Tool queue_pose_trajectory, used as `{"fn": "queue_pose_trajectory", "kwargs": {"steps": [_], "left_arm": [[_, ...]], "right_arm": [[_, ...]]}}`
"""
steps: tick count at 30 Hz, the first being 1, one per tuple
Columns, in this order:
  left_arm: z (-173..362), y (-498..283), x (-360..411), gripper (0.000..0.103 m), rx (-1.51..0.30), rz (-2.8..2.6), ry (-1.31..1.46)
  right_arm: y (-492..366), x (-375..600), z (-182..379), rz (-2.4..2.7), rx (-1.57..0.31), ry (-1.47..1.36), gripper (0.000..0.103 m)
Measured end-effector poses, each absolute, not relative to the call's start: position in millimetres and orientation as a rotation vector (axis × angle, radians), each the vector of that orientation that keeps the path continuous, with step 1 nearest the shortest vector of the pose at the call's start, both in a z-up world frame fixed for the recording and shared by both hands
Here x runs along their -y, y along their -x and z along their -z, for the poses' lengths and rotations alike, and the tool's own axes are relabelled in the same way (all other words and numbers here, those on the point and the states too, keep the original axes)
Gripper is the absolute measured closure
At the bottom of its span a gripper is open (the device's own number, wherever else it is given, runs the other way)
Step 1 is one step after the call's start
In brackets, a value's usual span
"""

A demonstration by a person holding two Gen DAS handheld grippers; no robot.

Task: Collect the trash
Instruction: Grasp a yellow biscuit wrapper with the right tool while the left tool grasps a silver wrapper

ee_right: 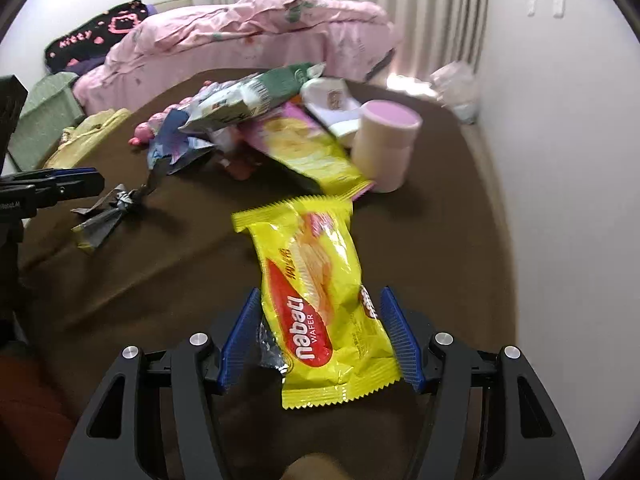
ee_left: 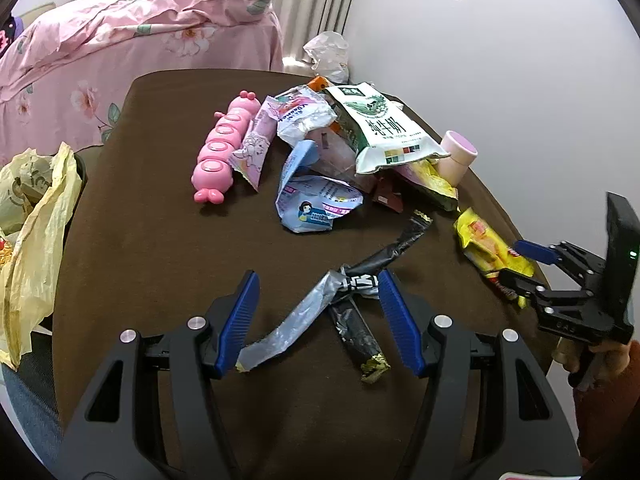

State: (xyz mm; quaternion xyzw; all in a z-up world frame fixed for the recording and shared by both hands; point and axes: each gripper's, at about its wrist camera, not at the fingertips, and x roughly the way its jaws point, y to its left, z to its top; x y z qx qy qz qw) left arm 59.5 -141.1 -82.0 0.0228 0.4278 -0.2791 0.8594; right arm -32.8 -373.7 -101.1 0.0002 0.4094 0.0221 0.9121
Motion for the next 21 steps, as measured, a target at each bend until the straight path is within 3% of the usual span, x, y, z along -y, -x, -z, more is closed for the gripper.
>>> {"fn": "queue_pose_trajectory", "kwargs": {"steps": [12,14,15,21], "left_arm": [[78.5,-53.9,142.6,0.044,-0.890,0.650,-0.056],[77.2,-51.8,144.5,0.044,-0.884,0.671,-0.072],[75.4,-50.3,146.1,0.044,-0.876,0.683,-0.089],[72.3,-55.6,154.9,0.044,-0.881,0.693,-0.136]], "right_arm": [[-3.7,402.3,120.3,-0.067,-0.939,-0.091,0.046],[1.8,407.7,121.5,-0.106,-0.926,-0.146,0.064],[4.8,409.2,120.6,-0.110,-0.918,-0.165,0.078],[26.4,408.3,101.1,-0.089,-0.815,-0.192,0.083]]}}
